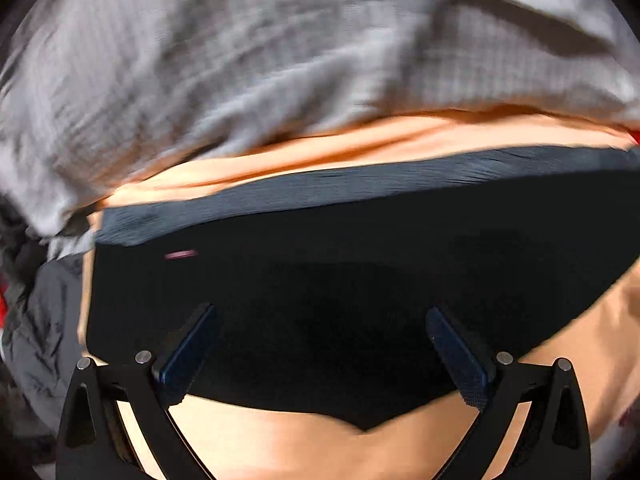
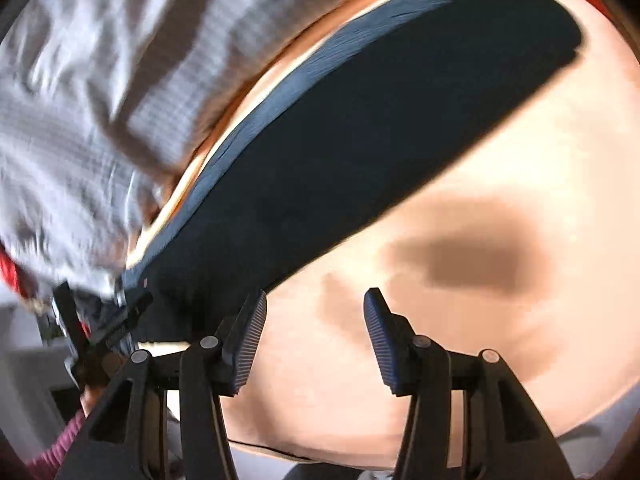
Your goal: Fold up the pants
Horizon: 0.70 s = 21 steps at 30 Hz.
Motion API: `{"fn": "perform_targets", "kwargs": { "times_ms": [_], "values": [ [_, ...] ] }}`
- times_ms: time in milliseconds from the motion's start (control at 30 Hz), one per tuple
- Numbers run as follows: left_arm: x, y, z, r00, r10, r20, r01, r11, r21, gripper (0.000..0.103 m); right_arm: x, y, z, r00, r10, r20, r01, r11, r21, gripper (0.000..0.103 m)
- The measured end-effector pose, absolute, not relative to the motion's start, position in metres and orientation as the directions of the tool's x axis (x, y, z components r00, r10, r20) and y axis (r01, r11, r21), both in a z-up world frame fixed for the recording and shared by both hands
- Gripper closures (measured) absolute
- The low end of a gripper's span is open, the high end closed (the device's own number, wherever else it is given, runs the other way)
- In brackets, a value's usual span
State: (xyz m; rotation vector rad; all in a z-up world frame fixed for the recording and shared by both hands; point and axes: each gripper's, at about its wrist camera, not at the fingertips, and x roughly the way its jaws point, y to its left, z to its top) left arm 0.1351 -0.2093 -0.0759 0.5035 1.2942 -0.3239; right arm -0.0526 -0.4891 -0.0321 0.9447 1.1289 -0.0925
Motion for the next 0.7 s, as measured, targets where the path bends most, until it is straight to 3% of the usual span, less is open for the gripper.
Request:
{"fn": "perform_targets", "kwargs": {
  "times_ms": [300,567,633,700],
  "values": [
    [0.089,-0.333,-0.091,0.202,0.015,-0.979,0.597,0.791,0.135,0.000,-0.034,-0.604,-0.022,0.617,0.261,-0.743,0.548,0.535,0.643,0.053],
    [0.085,-0.380,-0.100,0.172,0.049,-0.984,0.531,0.837,0.134,0.000,0.049,-0.689,-0.031,0.611,0.102,-0.785,0.564,0.640,0.522,0.054],
    [0.084,-0.385,-0.105,0.159,0.066,-0.985,0.521,0.842,0.140,0.000,0.048,-0.713,-0.037,0.601,0.053,-0.797,0.607,0.618,0.499,0.067],
    [0.084,-0.383,-0.105,0.162,0.080,-0.984,0.518,0.842,0.154,0.000,0.037,-0.730,-0.038,0.619,0.068,-0.782,0.632,0.549,0.548,0.067]
  ]
}}
